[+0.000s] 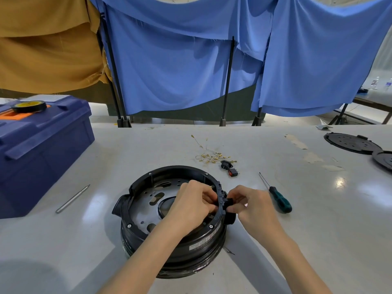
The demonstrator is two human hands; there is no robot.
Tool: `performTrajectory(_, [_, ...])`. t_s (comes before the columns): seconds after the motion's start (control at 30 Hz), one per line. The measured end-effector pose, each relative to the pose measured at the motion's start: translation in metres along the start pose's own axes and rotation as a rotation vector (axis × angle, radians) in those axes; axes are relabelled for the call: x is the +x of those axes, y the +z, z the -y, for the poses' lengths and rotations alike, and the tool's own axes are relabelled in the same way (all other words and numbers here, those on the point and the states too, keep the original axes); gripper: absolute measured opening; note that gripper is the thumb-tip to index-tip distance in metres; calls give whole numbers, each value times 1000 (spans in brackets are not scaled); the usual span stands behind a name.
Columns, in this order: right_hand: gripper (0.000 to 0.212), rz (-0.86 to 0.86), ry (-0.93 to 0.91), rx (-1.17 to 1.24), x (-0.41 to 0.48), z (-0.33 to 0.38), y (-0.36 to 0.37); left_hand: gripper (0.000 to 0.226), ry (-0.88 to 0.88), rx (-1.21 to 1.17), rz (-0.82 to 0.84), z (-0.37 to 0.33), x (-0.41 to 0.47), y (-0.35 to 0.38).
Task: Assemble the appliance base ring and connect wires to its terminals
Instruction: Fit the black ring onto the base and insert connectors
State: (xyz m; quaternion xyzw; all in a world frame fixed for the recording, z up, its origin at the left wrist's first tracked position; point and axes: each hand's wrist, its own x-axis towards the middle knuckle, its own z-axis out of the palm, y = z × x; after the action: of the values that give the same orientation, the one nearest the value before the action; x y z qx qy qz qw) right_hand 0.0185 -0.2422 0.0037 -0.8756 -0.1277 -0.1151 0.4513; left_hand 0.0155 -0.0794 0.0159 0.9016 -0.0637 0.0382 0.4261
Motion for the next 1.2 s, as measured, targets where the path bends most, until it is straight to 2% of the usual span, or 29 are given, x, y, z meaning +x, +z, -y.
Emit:
performTrajectory(0.13, [29, -41, -60, -148, -2, 0, 4, 19, 7, 6, 0, 0, -1, 0])
performTrajectory(0.2, [26, -42, -71, -156, -2, 0, 4, 18, 7, 15, -6, 0, 0, 0])
performTrajectory(0.37, [32, -19, 52, 156, -3, -1, 0, 14, 14, 37, -35, -1, -1, 1])
performTrajectory(0.63, [26, -26, 95, 344, -4, -5, -3, 15, 2, 49, -77, 0, 0, -1])
performTrajectory(0.77, [19, -65, 129, 300, -9, -7, 1, 16, 8, 43, -88, 1, -1, -2])
performTrajectory(0.87, [26, -53, 107, 258, -12, -9, 1, 18, 13, 49, -79, 0, -2, -1])
performTrajectory(1.07, [22, -182, -104, -72, -18, -7, 13, 15, 36, 151, -79, -2, -2, -1])
performTrajectory(1.2, [26, -232, -149, -100, -20, -8, 19, 11, 75, 235, -46, -5, -3, 1])
